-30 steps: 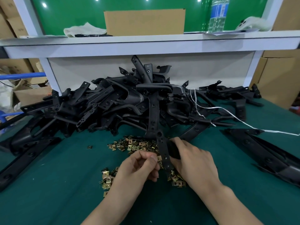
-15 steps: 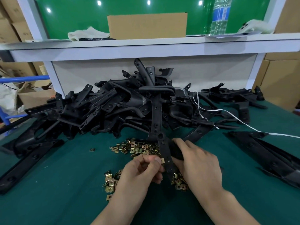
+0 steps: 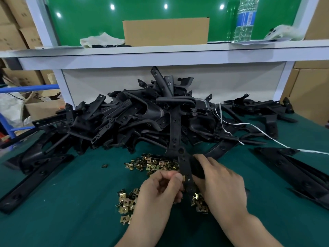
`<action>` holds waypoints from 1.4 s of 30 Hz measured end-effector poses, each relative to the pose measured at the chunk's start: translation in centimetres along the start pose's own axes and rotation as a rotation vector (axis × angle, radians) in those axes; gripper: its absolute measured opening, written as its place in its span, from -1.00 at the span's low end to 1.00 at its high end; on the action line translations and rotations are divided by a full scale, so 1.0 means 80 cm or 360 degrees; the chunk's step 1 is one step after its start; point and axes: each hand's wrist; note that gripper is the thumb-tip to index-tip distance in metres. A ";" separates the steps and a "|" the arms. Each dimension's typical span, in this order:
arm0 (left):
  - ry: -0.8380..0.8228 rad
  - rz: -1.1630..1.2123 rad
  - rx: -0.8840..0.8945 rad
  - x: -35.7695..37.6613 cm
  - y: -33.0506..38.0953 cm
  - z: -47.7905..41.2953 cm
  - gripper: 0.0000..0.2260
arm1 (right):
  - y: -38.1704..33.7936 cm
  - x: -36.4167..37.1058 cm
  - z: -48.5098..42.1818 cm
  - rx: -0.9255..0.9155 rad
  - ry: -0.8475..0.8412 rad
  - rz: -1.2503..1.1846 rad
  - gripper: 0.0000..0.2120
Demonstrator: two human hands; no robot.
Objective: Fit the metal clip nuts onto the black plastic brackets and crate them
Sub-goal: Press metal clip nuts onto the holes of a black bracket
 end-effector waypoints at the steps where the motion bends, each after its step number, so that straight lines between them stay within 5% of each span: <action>1: 0.0017 0.0034 -0.0016 0.004 0.000 0.001 -0.84 | -0.001 0.000 0.000 0.0029 0.0001 -0.0005 -0.50; 5: -0.0106 -0.0037 -0.0045 0.012 -0.003 0.007 -0.63 | -0.004 -0.007 -0.002 0.0109 0.0027 -0.0022 -0.56; 8: -0.0159 -0.0309 0.0023 0.016 -0.010 0.012 -0.70 | -0.006 -0.013 -0.003 0.0107 -0.0041 0.0014 -0.56; 17: 0.0238 -0.0718 0.0212 0.032 -0.012 0.016 -0.68 | -0.017 -0.010 0.000 0.0034 -0.0060 0.0005 -0.44; 29: 0.0267 -0.0825 0.0292 0.032 -0.015 0.016 -0.69 | -0.016 -0.007 0.001 0.0011 0.0019 -0.0024 -0.47; 42: 0.0217 -0.0830 0.0346 0.030 -0.017 0.015 -0.74 | -0.017 -0.011 0.000 0.0016 -0.0191 -0.0090 -0.55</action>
Point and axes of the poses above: each hand's wrist, its own z-axis away from the middle knuckle, its own x-axis out of the palm, y = z × x, and after that the axes turned 2 degrees about y, right-handed
